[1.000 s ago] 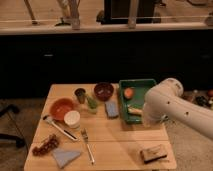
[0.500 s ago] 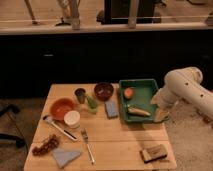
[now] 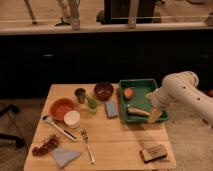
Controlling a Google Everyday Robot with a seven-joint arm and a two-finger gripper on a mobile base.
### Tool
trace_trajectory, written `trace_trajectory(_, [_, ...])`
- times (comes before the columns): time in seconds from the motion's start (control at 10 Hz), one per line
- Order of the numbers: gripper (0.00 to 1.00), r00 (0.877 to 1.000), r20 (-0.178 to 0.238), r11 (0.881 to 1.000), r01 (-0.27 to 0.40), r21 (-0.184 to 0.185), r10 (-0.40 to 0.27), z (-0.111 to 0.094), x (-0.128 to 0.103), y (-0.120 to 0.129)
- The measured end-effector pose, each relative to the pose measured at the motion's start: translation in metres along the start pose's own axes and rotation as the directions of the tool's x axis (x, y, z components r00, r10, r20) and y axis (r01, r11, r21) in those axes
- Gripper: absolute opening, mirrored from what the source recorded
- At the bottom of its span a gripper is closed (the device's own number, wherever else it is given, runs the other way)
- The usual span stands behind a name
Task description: Place banana in table surface
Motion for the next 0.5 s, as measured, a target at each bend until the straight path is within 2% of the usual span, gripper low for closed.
trace_trajectory(0.2, [0.80, 1.000, 0.015, 0.998, -0.018, 0.059, 0.017, 0.005, -0.003, -0.010])
trace_trajectory(0.5, [0.80, 0.999, 0.024, 0.993, -0.036, 0.109, 0.034, 0.019, -0.001, -0.025])
